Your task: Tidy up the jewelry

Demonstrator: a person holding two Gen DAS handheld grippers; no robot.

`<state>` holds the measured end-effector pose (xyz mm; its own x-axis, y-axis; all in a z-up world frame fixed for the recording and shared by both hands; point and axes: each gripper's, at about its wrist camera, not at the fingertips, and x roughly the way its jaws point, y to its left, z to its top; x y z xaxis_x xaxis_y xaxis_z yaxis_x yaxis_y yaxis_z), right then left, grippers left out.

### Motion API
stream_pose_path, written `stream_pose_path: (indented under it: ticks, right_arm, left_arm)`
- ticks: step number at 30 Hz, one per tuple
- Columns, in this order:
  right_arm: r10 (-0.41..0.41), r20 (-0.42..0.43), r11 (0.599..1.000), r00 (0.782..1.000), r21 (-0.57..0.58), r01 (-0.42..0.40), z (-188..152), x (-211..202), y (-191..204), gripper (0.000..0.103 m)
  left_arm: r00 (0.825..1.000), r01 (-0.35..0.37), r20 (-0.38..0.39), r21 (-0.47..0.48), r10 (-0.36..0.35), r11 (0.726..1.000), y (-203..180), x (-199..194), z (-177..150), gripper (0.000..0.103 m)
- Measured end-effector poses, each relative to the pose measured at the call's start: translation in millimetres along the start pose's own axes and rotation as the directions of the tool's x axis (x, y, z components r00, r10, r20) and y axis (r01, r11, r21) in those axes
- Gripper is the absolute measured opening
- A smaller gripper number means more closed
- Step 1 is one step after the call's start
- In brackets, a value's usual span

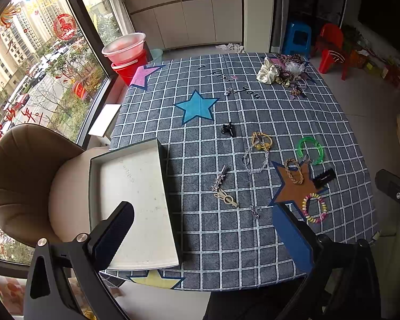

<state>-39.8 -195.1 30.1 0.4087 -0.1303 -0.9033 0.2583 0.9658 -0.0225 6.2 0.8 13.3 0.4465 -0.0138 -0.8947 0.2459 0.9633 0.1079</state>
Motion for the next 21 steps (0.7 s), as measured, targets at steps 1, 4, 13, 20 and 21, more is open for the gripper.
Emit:
stream_pose_path:
  ticks: [1,4,13,20,21]
  right_arm:
    - [0.001,0.001,1.0,1.0,-0.002,-0.001,-1.0,0.9,-0.2,0.103]
    - [0.003,-0.001,1.0,1.0,-0.002,-0.003,-1.5,3.0,1.1,0.103]
    - [0.003,0.0,1.0,1.0,-0.003,-0.003,-1.4,4.5,1.2,0.103]
    - [0.004,0.001,1.0,1.0,-0.005,-0.004,-0.4,6.8,2.2,0.103]
    - [0.004,0.0,1.0,1.0,-0.005,-0.004,-0.4,6.9,2.3,0.103]
  left_arm:
    - [1.0,0.0,-0.002,-0.002,0.0,1.0,0.5,0.3,0.4,0.103]
    - [1.0,-0.002,-0.009,-0.004,0.002,1.0,0.0,3.2,1.1,0.103]
    - [1.0,-0.002,-0.01,-0.006,0.002,1.0,0.3,4.1,1.3,0.103]
    - [1.0,-0.002,-0.011,-0.008,0.002,1.0,-0.2,5.1,1.2,0.103]
    - [1.0,-0.002,-0.011,-0.008,0.002,1.0,-0.2,5.0,1.1,0.103]
